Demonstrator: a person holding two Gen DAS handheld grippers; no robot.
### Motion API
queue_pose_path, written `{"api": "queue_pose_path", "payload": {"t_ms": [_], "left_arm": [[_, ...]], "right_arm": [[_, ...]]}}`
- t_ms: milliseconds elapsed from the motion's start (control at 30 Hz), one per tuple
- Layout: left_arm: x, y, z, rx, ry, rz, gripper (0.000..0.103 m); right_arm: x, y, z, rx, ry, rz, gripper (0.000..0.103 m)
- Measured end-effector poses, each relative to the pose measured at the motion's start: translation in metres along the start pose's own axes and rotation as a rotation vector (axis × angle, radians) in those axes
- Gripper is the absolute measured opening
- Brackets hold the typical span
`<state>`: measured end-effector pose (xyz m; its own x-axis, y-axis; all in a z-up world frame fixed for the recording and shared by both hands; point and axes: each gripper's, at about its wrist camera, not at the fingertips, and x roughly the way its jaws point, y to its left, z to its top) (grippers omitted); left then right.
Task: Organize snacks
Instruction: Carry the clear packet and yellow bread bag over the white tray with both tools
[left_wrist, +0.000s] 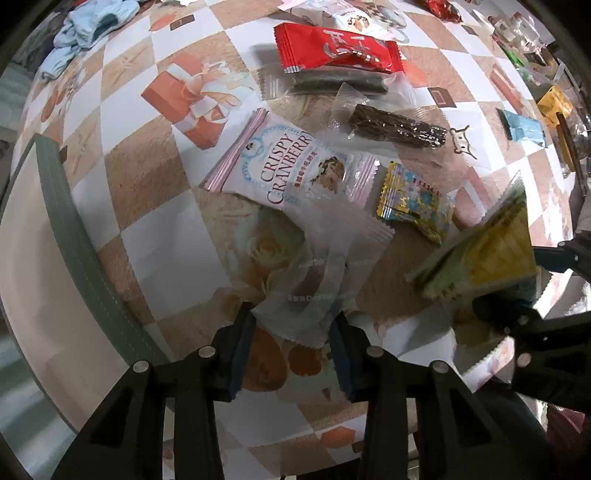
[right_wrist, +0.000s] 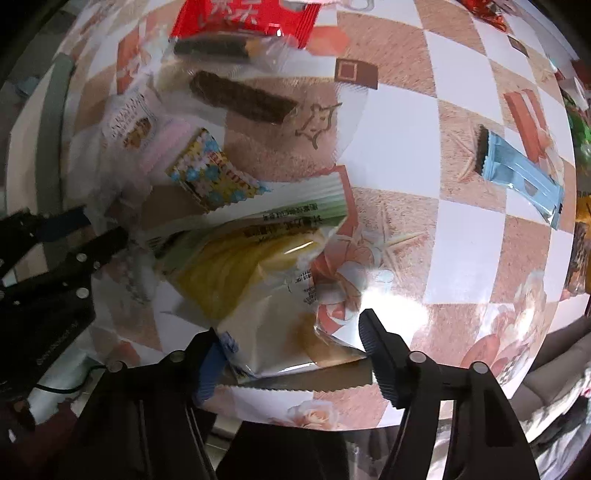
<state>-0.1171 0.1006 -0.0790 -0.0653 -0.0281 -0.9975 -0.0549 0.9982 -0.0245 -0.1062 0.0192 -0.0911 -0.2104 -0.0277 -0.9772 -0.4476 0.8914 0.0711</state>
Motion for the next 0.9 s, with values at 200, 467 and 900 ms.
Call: {"api": "queue_pose_path", "payload": {"t_ms": [200, 467, 900], "left_arm": [[-0.019, 0.009, -0.010, -0.011, -0.044, -0.033, 0.043], [-0.043, 0.015, -0.016, -0.026, -0.091, -0.054, 0.043], [-0.088, 0.076, -0.045, -0.151, -0.188, -0.048, 0.043]], "right_arm": [[-0.013, -0.008, -0.002, 0.045, -0.017, 0.027, 0.063], [-0.038, -0.032, -0.005, 0.089, -0.040, 0.064, 0.063], [-0.086, -0.011, 0.007, 0.025, -0.105, 0.076, 0.063]]}}
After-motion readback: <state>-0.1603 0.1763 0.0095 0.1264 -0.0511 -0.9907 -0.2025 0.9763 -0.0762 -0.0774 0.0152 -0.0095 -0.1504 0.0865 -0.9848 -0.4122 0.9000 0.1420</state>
